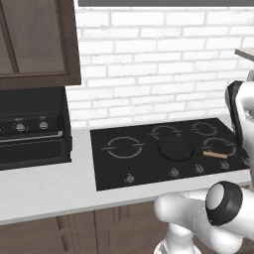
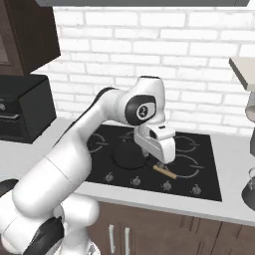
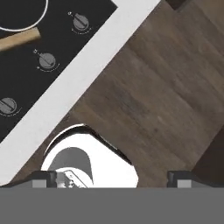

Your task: Pick the kettle from the counter and place it on a stove burner. Then turn the burner on.

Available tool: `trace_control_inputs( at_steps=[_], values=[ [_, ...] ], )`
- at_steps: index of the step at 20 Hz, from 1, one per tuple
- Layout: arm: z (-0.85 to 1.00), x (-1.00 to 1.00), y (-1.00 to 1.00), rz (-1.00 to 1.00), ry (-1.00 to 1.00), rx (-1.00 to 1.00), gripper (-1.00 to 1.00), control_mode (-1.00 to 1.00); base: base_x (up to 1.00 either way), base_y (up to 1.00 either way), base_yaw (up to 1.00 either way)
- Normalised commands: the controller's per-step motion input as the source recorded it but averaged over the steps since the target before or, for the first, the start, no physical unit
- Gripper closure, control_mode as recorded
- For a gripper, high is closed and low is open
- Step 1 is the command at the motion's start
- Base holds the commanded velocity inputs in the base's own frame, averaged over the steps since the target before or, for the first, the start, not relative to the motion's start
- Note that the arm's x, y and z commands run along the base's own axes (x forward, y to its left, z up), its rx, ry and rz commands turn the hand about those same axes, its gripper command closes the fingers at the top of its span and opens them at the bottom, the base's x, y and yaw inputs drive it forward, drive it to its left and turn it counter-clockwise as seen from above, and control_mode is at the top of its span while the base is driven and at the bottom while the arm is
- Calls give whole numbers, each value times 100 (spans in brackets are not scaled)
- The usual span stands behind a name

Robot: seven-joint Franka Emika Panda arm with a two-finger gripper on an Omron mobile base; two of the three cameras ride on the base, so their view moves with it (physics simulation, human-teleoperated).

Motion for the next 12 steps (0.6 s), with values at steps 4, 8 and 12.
trace_control_inputs(
  at_steps=[4, 8, 12],
  values=[
    [-52, 62, -77, -35, 16, 0, -100, -100, 0, 0, 0],
    [-26, 49, -40, -17, 6, 0, -100, -100, 0, 0, 0],
    [-9, 35, -36, -11, 0, 0, -100, -100, 0, 0, 0]
  ],
)
